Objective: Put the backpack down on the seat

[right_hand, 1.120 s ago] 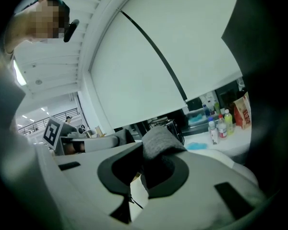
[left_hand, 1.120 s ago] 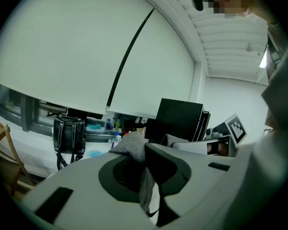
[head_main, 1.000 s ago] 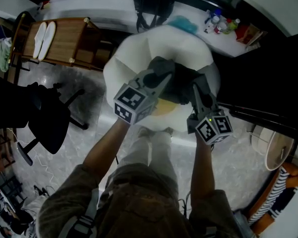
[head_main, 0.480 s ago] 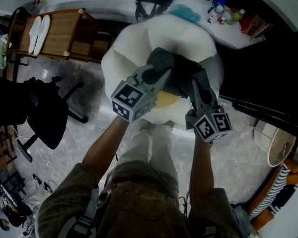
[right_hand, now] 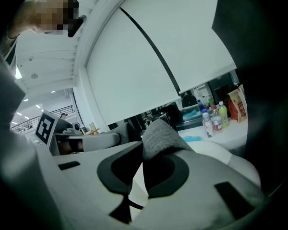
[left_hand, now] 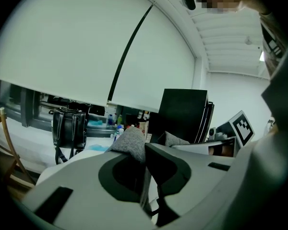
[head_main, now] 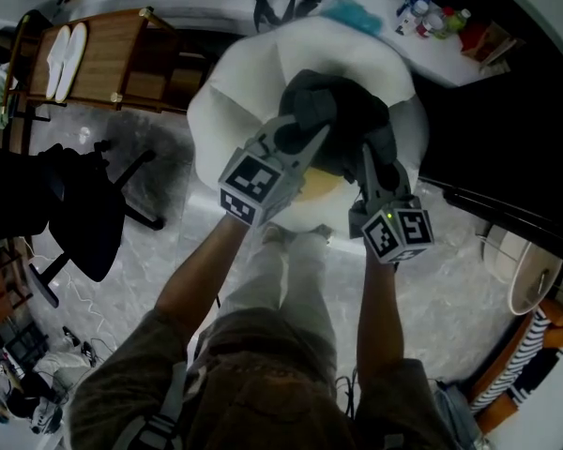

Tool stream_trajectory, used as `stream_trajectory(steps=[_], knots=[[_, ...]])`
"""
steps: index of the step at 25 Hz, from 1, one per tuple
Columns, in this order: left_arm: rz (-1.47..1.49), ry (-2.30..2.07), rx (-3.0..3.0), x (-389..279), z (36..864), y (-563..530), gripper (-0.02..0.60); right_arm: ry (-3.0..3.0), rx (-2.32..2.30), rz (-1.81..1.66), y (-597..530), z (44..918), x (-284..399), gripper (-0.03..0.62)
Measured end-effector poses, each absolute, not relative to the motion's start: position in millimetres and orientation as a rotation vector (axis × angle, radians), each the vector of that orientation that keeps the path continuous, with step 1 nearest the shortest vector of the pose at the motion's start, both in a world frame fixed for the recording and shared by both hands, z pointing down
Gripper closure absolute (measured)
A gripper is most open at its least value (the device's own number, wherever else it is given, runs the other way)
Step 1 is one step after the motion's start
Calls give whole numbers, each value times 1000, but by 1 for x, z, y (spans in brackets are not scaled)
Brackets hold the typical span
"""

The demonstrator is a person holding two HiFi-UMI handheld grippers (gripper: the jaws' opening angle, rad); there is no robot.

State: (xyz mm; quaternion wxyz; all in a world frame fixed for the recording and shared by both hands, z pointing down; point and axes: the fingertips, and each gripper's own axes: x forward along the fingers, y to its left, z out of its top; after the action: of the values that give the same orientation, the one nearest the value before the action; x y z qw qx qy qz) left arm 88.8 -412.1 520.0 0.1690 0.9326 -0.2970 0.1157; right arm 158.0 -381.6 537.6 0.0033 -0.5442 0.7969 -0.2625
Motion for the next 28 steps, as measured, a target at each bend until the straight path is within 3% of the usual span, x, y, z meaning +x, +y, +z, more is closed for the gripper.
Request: stream_trajectory(steps=[28], knots=[[326, -896, 2647, 128, 635, -457, 546, 2508, -1739, -781, -439, 647, 180, 562]])
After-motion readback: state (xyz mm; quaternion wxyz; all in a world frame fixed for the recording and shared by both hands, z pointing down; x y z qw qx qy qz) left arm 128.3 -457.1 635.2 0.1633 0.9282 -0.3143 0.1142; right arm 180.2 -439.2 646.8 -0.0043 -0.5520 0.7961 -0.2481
